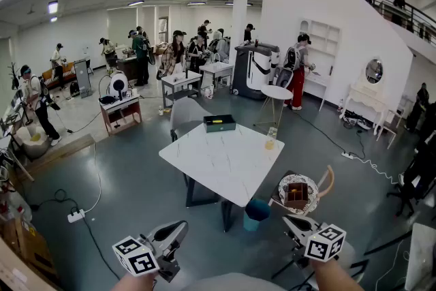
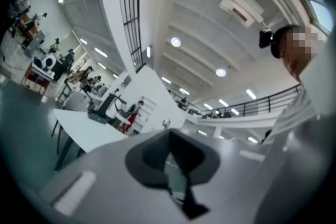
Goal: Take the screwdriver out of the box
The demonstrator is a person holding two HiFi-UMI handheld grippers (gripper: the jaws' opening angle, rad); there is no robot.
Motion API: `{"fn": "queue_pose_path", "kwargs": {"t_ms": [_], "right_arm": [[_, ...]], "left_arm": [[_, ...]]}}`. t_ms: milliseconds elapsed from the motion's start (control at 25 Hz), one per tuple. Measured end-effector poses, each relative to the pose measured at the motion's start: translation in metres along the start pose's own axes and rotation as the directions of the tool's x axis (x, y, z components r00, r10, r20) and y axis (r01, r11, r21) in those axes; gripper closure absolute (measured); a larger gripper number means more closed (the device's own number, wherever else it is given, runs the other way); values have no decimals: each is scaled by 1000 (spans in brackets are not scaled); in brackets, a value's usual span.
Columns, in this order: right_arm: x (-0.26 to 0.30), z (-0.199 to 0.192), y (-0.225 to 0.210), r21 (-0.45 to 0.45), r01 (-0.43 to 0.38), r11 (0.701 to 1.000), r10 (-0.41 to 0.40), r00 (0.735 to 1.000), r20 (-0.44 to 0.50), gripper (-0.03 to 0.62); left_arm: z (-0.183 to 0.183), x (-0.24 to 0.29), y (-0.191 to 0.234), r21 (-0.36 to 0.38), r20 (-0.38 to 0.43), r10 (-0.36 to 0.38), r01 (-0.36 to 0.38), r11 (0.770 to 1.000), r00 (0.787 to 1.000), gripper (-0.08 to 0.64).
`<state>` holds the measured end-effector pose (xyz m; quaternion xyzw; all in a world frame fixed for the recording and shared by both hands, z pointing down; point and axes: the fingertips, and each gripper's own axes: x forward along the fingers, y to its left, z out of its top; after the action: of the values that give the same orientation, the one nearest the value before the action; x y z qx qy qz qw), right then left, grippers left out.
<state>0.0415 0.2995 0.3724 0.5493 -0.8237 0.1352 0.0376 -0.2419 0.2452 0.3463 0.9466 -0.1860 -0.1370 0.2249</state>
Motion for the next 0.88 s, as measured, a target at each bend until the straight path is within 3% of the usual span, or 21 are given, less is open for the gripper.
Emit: {"fn": "queue_pose_path", "kwargs": {"t_ms": [320,880], "right_arm": [[-11,-1,-11,-7,-7,1000,7,1000,10,594],[-37,7,-48,20,-15,1000,14,999,33,594]], "left_arm": [[-17,11,-10,56,-57,28,-24,998,998,557],[-27,47,-38,80,-55,43,-38,996,998,557]]}}
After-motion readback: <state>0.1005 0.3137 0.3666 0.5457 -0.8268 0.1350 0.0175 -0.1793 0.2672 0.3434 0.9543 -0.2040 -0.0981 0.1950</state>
